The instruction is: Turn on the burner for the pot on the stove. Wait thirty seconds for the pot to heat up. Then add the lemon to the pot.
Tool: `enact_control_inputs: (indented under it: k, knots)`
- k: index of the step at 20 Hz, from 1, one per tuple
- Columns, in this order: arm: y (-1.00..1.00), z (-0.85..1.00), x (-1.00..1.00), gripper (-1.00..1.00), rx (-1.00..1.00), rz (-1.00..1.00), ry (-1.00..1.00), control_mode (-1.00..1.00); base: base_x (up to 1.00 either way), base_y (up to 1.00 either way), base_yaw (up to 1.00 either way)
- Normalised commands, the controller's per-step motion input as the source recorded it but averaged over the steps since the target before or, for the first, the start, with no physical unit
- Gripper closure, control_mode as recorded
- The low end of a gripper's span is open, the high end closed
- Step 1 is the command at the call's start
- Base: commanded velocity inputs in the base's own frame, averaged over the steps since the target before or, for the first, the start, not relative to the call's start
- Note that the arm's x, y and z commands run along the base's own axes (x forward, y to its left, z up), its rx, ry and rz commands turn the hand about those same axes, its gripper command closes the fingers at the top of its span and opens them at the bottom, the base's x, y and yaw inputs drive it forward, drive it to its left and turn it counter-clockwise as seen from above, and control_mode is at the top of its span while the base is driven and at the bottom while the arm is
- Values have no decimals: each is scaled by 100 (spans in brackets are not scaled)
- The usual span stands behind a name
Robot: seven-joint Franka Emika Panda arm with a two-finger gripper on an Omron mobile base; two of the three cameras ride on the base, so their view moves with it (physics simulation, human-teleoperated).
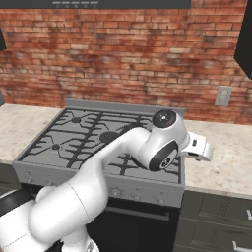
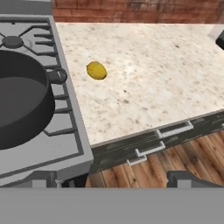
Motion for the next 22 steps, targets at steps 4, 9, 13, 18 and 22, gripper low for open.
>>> enact_control_inputs:
  k: [4, 9, 13, 18, 22]
  knots:
    - [0, -4, 34, -100, 2, 1, 0, -100, 0, 0, 0]
    - [0, -2, 26, -100, 10, 8, 0, -100, 0, 0, 0]
    - [-7, -1, 18, -100, 19, 11, 0, -100, 0, 0, 0]
    - [-5, -6, 4, -100, 12, 9, -3, -100, 0, 0, 0]
    - [0, 0, 0, -100, 0, 0, 0, -100, 0, 0, 0]
